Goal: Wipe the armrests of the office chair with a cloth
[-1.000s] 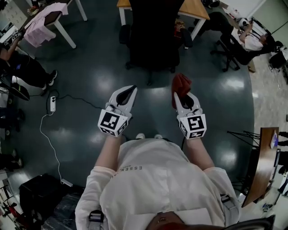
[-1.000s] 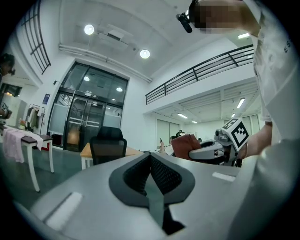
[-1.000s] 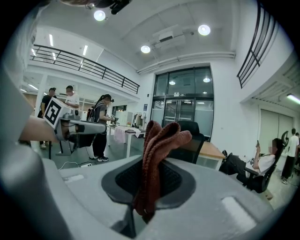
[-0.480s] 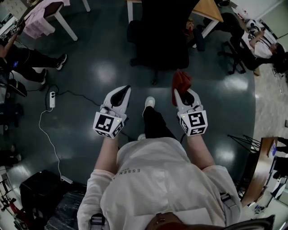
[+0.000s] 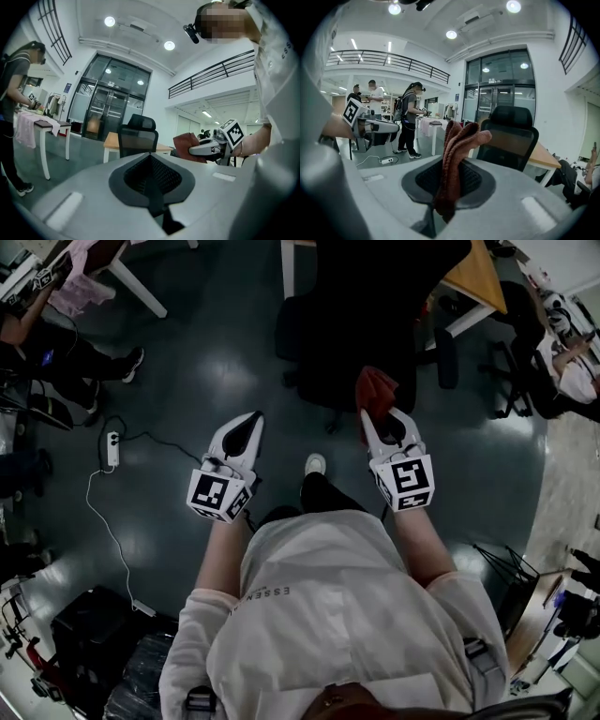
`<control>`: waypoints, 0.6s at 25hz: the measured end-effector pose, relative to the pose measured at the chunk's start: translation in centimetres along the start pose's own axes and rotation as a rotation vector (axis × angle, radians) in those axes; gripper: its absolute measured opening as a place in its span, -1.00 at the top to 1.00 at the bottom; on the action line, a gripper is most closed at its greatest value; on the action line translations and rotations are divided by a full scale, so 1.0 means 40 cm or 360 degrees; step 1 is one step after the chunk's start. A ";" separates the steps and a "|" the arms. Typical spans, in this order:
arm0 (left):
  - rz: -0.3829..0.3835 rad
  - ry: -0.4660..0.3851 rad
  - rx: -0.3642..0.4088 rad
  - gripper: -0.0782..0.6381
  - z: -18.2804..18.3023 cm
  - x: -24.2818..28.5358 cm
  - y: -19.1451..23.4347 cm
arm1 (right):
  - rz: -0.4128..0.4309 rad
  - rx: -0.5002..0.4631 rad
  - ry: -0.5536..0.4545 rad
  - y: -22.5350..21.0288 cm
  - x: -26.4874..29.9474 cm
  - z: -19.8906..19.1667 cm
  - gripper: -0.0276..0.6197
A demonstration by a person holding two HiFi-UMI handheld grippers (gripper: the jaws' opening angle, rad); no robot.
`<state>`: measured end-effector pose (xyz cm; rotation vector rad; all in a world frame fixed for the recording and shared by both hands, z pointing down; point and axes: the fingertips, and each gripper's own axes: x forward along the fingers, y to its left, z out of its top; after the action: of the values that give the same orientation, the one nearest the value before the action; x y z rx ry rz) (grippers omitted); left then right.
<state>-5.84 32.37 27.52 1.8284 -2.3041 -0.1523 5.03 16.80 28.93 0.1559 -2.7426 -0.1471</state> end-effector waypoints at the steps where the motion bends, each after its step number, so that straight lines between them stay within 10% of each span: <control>1: 0.0006 0.0010 -0.0019 0.73 -0.004 0.026 0.026 | 0.0012 0.0007 0.0021 -0.018 0.040 -0.003 0.76; 15: 0.0043 0.0283 -0.0224 0.73 -0.104 0.381 0.411 | 0.0067 0.0085 0.0298 -0.156 0.584 -0.028 0.76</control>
<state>-23.92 21.54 36.25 1.6707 -2.1393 -0.1380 -15.45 7.54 37.90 0.1201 -2.5620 -0.0454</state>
